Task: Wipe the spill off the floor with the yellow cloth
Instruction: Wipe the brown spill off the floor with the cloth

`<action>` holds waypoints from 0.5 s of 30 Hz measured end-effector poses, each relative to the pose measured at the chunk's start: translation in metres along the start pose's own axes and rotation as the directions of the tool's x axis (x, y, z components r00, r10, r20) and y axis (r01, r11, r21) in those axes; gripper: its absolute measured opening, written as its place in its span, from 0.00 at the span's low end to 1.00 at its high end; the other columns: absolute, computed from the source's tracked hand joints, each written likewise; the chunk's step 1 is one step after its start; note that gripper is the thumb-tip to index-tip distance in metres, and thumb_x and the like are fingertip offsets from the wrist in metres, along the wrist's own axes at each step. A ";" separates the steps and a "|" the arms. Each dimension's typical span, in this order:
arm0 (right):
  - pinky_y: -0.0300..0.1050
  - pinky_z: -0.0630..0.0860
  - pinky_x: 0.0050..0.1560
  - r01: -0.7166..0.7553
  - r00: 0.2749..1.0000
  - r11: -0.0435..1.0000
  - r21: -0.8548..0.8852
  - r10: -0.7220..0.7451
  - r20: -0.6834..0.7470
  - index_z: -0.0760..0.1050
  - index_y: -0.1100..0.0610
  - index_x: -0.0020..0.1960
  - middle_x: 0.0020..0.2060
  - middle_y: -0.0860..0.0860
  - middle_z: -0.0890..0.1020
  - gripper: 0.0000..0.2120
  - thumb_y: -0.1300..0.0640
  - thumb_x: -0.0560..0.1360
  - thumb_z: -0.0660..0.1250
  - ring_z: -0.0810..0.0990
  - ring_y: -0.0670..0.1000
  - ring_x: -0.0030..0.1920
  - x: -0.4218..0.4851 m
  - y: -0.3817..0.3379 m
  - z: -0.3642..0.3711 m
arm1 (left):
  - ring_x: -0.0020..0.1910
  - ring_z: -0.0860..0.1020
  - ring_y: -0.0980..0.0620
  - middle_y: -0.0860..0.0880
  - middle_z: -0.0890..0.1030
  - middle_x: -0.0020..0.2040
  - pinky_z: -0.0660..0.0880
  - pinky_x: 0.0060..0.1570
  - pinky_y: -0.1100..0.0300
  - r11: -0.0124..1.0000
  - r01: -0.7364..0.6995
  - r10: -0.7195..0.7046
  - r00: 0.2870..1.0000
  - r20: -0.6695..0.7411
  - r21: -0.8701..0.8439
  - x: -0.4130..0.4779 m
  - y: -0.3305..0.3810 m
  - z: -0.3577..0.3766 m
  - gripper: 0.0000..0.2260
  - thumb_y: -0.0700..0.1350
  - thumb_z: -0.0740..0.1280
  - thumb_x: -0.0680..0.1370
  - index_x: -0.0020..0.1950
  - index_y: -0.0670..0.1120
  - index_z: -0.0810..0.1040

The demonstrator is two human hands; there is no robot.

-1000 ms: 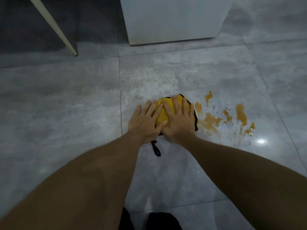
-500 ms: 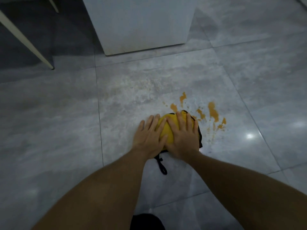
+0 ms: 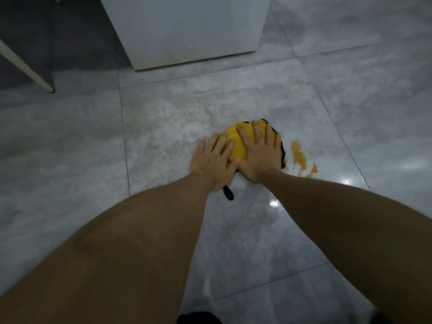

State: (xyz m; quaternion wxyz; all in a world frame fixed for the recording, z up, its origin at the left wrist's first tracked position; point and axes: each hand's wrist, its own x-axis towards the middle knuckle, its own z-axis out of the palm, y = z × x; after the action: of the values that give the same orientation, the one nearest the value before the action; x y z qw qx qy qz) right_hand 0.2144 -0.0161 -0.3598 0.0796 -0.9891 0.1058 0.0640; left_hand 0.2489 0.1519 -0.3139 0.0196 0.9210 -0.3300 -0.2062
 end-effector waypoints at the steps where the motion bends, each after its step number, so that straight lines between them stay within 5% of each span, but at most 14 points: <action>1: 0.71 0.43 0.78 -0.002 1.000 1.000 0.006 0.002 -0.001 0.48 0.39 0.83 0.84 0.54 0.47 0.42 0.26 0.74 0.54 0.43 0.66 0.82 -0.009 0.003 0.000 | 0.80 0.39 0.47 0.49 0.39 0.82 0.41 0.77 0.43 1.000 -0.019 0.019 1.000 0.010 0.002 -0.004 0.002 0.002 0.31 0.63 0.42 0.82 0.82 0.51 0.41; 8: 0.72 0.49 0.77 -0.036 0.995 0.998 0.043 0.040 -0.092 0.57 0.41 0.82 0.83 0.55 0.55 0.41 0.25 0.74 0.54 0.52 0.68 0.81 -0.089 0.033 0.007 | 0.81 0.41 0.47 0.49 0.42 0.83 0.41 0.77 0.44 0.990 -0.139 0.139 0.990 0.001 -0.005 -0.033 0.043 0.027 0.33 0.65 0.43 0.81 0.82 0.52 0.42; 15: 0.72 0.50 0.78 -0.051 0.992 0.999 -0.001 0.050 -0.114 0.57 0.42 0.82 0.83 0.56 0.55 0.41 0.26 0.74 0.57 0.53 0.67 0.81 -0.128 0.067 0.006 | 0.81 0.42 0.46 0.47 0.43 0.83 0.43 0.77 0.44 0.980 -0.197 0.197 0.980 -0.021 0.019 -0.041 0.088 0.041 0.37 0.67 0.34 0.75 0.82 0.51 0.42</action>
State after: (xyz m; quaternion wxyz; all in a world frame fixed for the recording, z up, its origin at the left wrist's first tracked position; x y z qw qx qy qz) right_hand 0.0748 -0.0539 -0.3568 0.0701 -0.9883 0.1349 0.0097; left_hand 0.1509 0.1124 -0.3214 0.0360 0.8861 -0.4211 -0.1902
